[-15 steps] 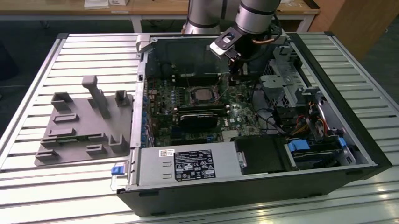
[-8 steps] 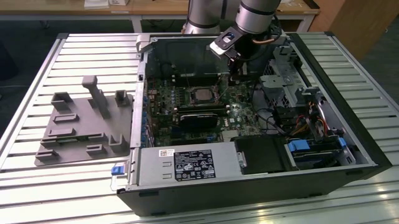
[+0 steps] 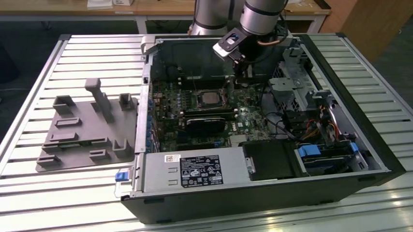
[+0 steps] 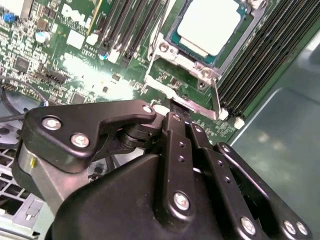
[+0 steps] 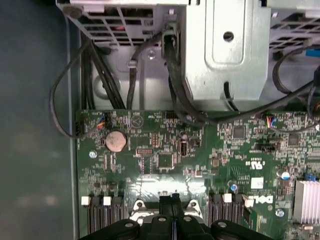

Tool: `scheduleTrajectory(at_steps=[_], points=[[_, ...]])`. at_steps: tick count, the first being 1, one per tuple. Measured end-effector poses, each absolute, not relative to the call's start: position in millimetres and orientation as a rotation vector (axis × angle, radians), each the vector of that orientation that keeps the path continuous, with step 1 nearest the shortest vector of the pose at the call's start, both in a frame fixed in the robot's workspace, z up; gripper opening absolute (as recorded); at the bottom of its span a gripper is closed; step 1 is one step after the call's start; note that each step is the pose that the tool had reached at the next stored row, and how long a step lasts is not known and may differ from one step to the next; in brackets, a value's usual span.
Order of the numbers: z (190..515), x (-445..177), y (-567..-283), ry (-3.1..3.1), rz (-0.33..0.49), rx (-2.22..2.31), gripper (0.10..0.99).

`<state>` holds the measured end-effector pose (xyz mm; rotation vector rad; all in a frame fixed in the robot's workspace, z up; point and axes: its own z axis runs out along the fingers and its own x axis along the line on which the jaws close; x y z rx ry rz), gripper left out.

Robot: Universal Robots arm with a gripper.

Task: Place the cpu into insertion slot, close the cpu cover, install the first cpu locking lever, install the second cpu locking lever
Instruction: 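Close the cpu cover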

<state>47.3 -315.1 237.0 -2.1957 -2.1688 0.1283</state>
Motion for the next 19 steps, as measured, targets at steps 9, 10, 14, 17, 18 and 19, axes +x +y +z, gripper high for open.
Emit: scheduleTrajectory(at_steps=[9,10,14,17,18,19], points=[[237,32,-315,-2.169,0.128,-2.196,0.102],[237,31,-315,-2.169,0.128,-2.196,0.102],[237,26,-315,-2.169,0.128,-2.196,0.102],[237,22,-315,-2.169,0.128,-2.196,0.102],[237,20,-315,-2.169,0.128,-2.196,0.102],[237,19,-315,-2.169,0.128,-2.196,0.102]])
